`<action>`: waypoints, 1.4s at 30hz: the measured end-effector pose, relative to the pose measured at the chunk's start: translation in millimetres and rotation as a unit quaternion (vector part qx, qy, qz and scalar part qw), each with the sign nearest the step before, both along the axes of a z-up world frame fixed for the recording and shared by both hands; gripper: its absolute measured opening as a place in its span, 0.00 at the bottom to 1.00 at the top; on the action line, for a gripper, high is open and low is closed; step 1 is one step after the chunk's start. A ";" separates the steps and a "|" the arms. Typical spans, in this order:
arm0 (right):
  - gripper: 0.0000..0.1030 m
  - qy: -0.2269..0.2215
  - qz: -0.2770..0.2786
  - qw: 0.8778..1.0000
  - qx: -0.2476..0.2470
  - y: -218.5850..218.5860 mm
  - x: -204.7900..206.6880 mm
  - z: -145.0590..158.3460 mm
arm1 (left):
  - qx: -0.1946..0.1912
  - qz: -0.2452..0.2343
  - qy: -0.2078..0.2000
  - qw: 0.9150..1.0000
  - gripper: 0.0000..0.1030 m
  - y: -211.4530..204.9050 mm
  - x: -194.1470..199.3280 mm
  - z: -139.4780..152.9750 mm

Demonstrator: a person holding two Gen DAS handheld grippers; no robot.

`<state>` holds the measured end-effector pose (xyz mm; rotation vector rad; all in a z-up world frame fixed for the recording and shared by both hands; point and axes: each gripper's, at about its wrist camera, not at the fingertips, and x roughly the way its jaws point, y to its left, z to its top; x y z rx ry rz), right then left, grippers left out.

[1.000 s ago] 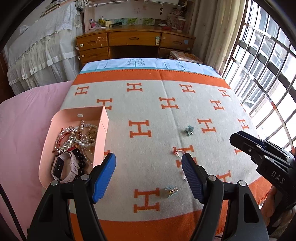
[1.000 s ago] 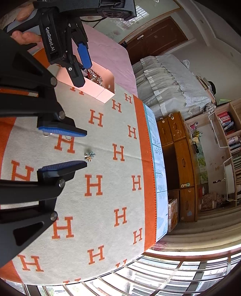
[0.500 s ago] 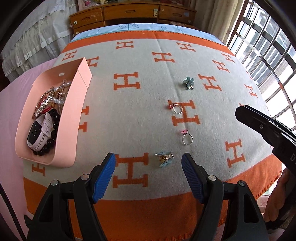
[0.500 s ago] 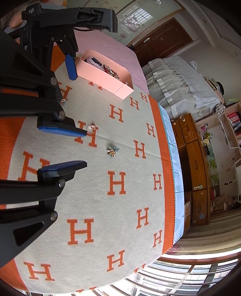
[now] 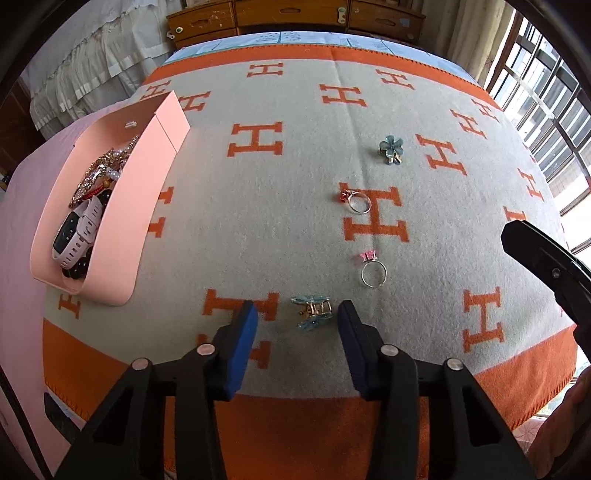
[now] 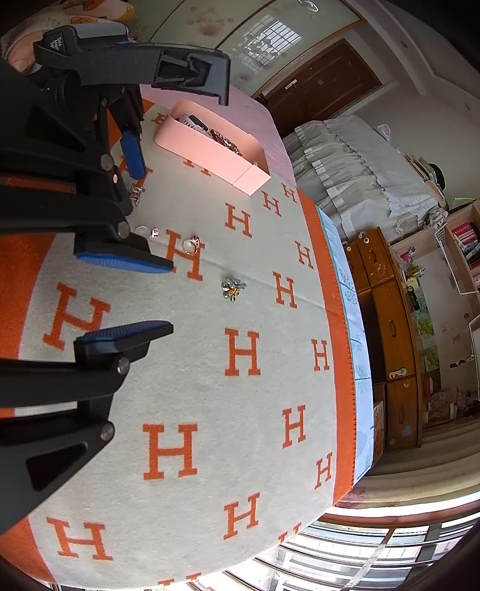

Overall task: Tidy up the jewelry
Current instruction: 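Lower the left tool onto the teal butterfly charm and close it, then grasp the teal flower charm with the right tool while the left tool lifts the butterfly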

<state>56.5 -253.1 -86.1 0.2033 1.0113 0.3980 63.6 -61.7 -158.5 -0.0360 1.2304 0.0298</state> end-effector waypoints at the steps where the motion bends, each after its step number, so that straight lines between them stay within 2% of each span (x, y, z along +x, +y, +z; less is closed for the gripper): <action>1: 0.26 0.000 0.000 1.000 0.001 -0.8 0.5 -0.4 | 0.000 0.001 0.000 1.000 0.37 -0.9 -0.2 0.2; 2: 0.26 0.001 0.000 1.000 0.001 -1.2 0.7 -0.8 | -0.002 0.003 -0.001 1.000 0.34 -0.8 -0.7 0.5; 5: 0.26 0.002 0.001 1.000 0.001 -1.8 1.0 -2.3 | -0.006 0.007 -0.005 1.000 0.18 0.8 -5.3 3.1; 14: 0.26 0.016 0.008 1.000 -0.001 2.3 5.2 -13.0 | -0.034 0.017 -0.019 0.999 0.17 15.8 -7.2 5.7; 20: 0.26 0.020 0.013 0.999 -0.027 15.1 12.4 -20.9 | -0.042 0.018 -0.035 0.998 0.17 24.6 -7.2 8.4; 24: 0.26 0.016 0.030 0.998 -0.054 33.1 18.0 -22.1 | -0.052 0.015 -0.038 0.998 0.17 32.3 -4.7 6.9; 32: 0.26 -0.036 0.054 0.989 -0.133 73.4 39.7 -18.2 | -0.065 0.000 -0.051 0.997 0.17 43.1 -0.1 7.0; 42: 0.26 -0.034 0.060 0.978 -0.199 99.7 71.3 -34.7 | -0.085 -0.015 -0.054 0.995 0.17 54.7 8.5 3.6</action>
